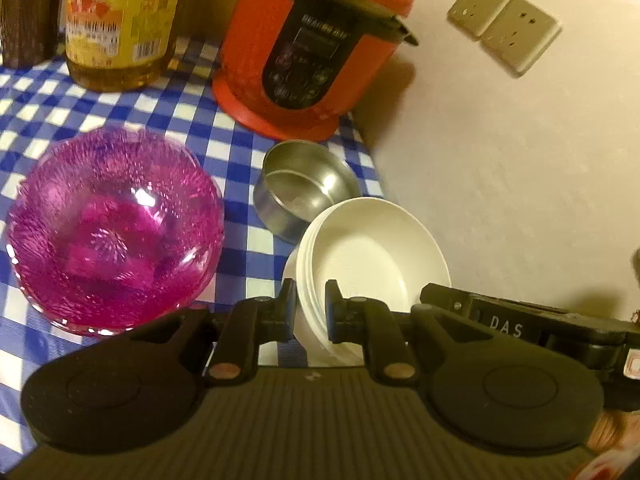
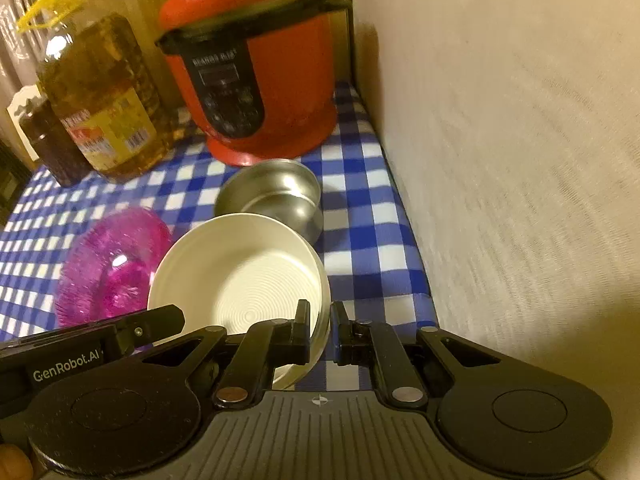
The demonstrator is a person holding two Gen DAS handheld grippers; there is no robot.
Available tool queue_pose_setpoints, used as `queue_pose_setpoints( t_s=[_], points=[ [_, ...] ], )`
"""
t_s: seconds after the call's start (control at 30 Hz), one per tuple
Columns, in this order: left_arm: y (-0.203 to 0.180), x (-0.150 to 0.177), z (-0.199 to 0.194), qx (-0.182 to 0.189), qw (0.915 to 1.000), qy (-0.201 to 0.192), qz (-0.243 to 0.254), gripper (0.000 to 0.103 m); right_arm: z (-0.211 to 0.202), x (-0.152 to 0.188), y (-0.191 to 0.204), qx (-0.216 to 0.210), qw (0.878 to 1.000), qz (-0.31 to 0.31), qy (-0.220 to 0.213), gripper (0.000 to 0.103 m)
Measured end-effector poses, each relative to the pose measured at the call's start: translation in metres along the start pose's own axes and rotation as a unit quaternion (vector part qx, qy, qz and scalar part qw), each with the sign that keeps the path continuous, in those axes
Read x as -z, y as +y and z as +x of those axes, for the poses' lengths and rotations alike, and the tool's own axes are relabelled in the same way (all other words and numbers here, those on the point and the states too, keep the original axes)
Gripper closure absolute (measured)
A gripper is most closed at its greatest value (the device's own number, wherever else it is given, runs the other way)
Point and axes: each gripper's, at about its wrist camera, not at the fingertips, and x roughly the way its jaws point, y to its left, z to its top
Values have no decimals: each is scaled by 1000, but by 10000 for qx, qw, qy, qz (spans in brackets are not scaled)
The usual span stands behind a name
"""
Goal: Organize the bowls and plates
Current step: 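Lift the white bowl and carry it toward the green bowl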
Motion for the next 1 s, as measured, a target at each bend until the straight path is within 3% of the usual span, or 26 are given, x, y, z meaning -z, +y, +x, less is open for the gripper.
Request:
queue_pose_setpoints(
  t_s=[0.33,1.0],
  points=[
    [-16,11,-47,117,9998,-94,117,90,-55,11,9,34,9997,-2,-246,93],
    [-42,82,-100,293,9989,101,342,90,-130,84,-4,133,9991,170,-369,93]
  ],
)
